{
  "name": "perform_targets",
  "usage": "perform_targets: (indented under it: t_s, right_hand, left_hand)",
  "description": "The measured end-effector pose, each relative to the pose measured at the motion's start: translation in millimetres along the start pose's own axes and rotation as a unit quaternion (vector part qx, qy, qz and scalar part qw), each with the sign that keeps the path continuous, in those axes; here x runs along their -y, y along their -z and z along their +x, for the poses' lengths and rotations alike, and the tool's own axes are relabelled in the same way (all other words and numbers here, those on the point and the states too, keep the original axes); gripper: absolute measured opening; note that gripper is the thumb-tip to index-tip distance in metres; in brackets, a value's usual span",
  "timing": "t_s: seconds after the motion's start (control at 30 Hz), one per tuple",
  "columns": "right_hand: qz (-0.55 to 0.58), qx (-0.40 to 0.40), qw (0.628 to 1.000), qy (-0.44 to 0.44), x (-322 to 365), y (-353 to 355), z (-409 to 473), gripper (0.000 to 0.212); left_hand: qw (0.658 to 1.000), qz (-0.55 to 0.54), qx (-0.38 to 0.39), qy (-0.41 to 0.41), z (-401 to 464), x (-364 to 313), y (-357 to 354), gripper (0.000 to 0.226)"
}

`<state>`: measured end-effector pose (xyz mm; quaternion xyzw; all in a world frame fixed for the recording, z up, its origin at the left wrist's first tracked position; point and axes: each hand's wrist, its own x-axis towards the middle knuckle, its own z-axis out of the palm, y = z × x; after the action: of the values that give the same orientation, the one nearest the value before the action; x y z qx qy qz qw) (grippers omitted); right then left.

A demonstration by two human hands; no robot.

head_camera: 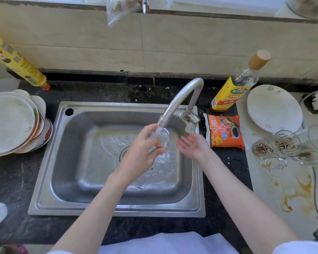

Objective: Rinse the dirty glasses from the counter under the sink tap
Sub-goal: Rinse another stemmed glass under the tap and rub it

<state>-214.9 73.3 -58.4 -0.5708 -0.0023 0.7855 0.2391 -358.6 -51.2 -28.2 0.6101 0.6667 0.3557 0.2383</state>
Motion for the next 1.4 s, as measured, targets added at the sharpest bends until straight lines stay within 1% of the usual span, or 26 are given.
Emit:
perform_targets:
  t_s: [0.1, 0.23, 0.37, 0.43, 0.5, 0.57, 0.63, 0.8, 0.9, 1.0, 1.07, 1.13, 1.3, 1.4]
  right_hand:
    - [0.026, -0.006, 0.999, 0.025, 13, -5, 3, 0.039]
    - [0.031, -0.014, 0.999, 0.017, 13, -2, 5, 0.025]
    - [0.042, -0.017, 0.999, 0.024, 11, -3, 7, 0.016]
    - [0.056, -0.016, 0.998, 0.025, 11, -5, 6, 0.019]
    - [0.074, -0.016, 0.997, 0.022, 11, -6, 4, 0.031]
    - [0.091, -0.011, 0.996, 0.018, 11, -6, 1, 0.036]
    - [0.099, -0.01, 0.995, 0.013, 13, -6, -1, 0.037]
    - [0.073, -0.018, 0.997, 0.015, 22, -8, -8, 0.034]
    - [0.047, -0.041, 0.998, 0.02, 38, -12, -13, 0.034]
    - [0.057, -0.051, 0.997, 0.009, 57, -13, -21, 0.036]
    - [0.085, -0.045, 0.995, -0.004, 66, -10, -24, 0.034]
    - [0.118, -0.031, 0.992, -0.015, 67, -6, -22, 0.037]
    - [0.182, 0.018, 0.983, 0.007, 54, 1, -14, 0.047]
    - [0.191, 0.029, 0.981, 0.014, 54, 3, -14, 0.048]
  left_hand:
    - [1.0, 0.011, 0.001, 0.001, -1, 0, -2, 0.017]
    - [1.0, 0.025, -0.009, -0.009, -3, 0, -3, 0.016]
    - [1.0, 0.023, -0.003, -0.013, -2, 0, -5, 0.016]
    - [1.0, 0.019, -0.002, -0.013, -2, 1, -6, 0.015]
    - [1.0, 0.016, -0.004, -0.013, -3, 2, -6, 0.014]
    - [1.0, 0.011, -0.005, -0.013, -3, 1, -5, 0.013]
    - [1.0, 0.014, -0.006, -0.013, -3, 0, -5, 0.012]
    - [1.0, 0.016, -0.001, -0.006, 0, 0, -5, 0.014]
    - [1.0, 0.024, 0.006, 0.005, 3, 0, -5, 0.013]
    - [1.0, 0.021, 0.005, -0.002, 6, -1, -4, 0.012]
    - [1.0, 0.02, 0.0, -0.015, 6, -3, -3, 0.013]
    - [0.999, 0.026, -0.003, -0.022, 6, -6, -1, 0.012]
    - [0.999, 0.04, -0.006, -0.014, 1, -7, 5, 0.012]
    - [0.999, 0.04, -0.011, -0.012, -4, -10, 9, 0.015]
